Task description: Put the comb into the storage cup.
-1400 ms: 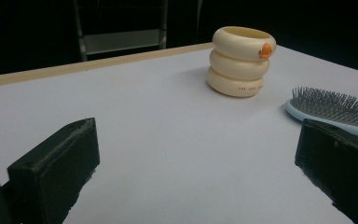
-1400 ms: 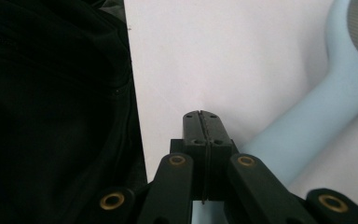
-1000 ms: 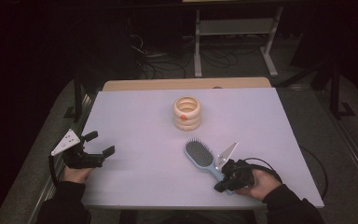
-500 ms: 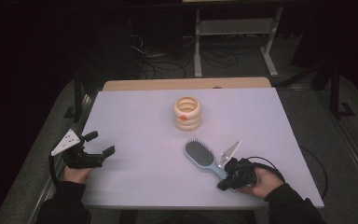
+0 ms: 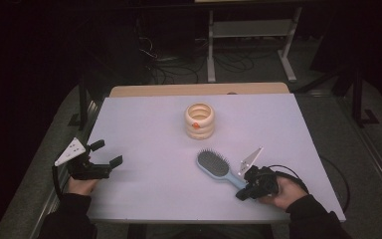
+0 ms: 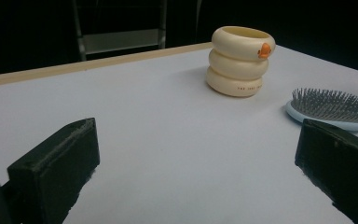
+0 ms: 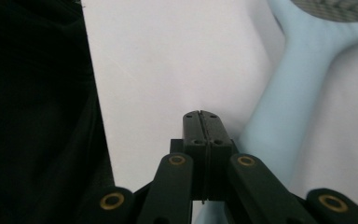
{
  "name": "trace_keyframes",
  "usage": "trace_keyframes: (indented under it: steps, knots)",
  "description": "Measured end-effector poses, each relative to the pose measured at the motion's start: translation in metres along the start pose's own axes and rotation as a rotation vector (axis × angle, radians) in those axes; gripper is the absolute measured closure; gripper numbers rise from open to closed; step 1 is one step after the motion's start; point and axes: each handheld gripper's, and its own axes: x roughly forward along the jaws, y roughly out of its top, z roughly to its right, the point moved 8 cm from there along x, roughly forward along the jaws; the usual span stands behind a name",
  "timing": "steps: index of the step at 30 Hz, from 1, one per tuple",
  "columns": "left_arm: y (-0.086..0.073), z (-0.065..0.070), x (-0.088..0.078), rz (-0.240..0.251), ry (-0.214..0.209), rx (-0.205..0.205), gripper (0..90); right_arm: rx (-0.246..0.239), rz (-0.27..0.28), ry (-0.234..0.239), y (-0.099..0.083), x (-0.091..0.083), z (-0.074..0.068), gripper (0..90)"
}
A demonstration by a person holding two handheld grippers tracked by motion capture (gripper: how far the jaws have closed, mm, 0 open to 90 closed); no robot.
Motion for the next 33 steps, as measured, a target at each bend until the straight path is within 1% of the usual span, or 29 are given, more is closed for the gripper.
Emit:
trace_keyframes:
  steps: [3, 8, 17, 27, 30, 33]
  knots:
    - [0.000, 0.000, 0.000, 0.001, 0.001, -0.001, 0.0, 0.005, 0.014, -0.001, -0.002, -0.002, 0.004, 88.9]
    - [0.000, 0.000, 0.000, 0.001, 0.000, -0.001, 0.0, 0.027, 0.038, -0.004, -0.007, -0.008, 0.011, 88.9]
    - [0.000, 0.000, 0.000, 0.001, -0.001, 0.000, 0.0, 0.064, 0.073, -0.040, -0.014, -0.018, 0.022, 88.9]
    - [0.000, 0.000, 0.000, 0.000, -0.002, 0.000, 0.0, 0.114, 0.124, -0.062, -0.022, -0.031, 0.034, 88.9]
    - [0.000, 0.000, 0.000, 0.001, -0.002, 0.000, 0.0, 0.113, 0.129, -0.073, -0.024, -0.032, 0.037, 88.9]
    - [0.000, 0.000, 0.000, 0.000, -0.002, 0.000, 0.0, 0.105, 0.116, -0.100, -0.024, -0.032, 0.037, 89.0]
